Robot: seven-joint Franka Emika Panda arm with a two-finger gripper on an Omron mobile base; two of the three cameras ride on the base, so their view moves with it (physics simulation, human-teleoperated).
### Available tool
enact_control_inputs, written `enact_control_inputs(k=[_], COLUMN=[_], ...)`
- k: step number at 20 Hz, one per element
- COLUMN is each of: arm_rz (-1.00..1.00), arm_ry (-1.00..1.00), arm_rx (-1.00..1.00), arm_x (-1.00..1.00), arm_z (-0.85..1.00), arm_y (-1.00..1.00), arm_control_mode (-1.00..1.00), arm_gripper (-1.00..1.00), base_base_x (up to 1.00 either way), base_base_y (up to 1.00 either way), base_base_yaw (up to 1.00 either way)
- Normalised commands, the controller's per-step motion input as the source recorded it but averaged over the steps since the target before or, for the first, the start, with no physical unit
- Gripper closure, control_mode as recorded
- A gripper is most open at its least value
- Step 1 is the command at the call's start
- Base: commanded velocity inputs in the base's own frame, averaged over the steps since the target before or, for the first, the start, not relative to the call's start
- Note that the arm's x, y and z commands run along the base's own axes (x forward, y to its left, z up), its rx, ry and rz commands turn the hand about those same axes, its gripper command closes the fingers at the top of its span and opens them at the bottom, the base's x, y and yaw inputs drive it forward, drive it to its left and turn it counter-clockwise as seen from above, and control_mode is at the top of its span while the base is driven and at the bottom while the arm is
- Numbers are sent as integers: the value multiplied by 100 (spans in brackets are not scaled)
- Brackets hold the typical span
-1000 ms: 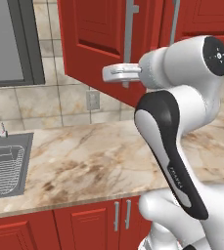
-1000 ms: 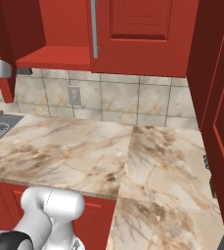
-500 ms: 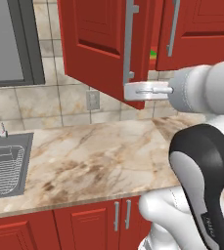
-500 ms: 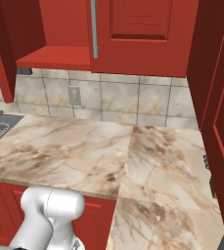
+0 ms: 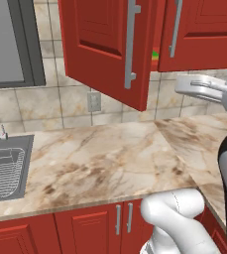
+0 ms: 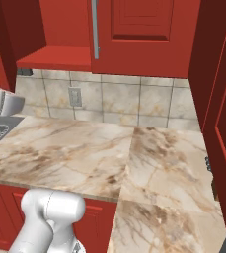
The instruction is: Open the cabinet. Pick the sponge and place it next to the sink. Then close the cabinet.
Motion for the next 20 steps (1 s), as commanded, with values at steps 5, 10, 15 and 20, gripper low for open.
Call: enact_control_inputs(k=[5,10,15,20], arm_rz=[-1,0,2,11], arm_ry=[0,2,17,12], arm_rx=[36,30,4,10], arm_x=[5,35,45,64], arm_z=[11,0,-2,-2], arm_y=[-43,-30,-1,0], arm_control_mode=[-100,-100,-100,-100], arm_gripper=[-100,-100,-100,-100], base_base_x=[0,0,0,0], base_base_y=[0,0,0,0], base_base_yaw=[0,0,0,0])
